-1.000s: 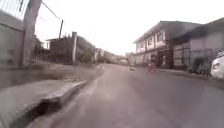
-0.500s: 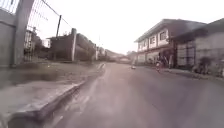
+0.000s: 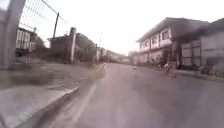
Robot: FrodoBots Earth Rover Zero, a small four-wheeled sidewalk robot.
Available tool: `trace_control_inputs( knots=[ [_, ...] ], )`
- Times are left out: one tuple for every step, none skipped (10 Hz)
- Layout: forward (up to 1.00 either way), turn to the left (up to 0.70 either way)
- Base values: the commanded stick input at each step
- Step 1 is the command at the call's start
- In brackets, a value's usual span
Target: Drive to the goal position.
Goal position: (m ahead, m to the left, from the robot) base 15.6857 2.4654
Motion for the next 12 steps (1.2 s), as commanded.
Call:
trace_control_inputs(
  knots=[
    [1.0,-0.4],
    [1.0,-0.4],
    [1.0,-0.39],
    [1.0,-0.25],
    [1.0,-0.11],
    [1.0,0.0],
    [1.0,0.0],
    [1.0,0.0],
    [1.0,0.0],
    [1.0,0.0],
    [1.0,0.0],
    [1.0,0.0]
  ],
)
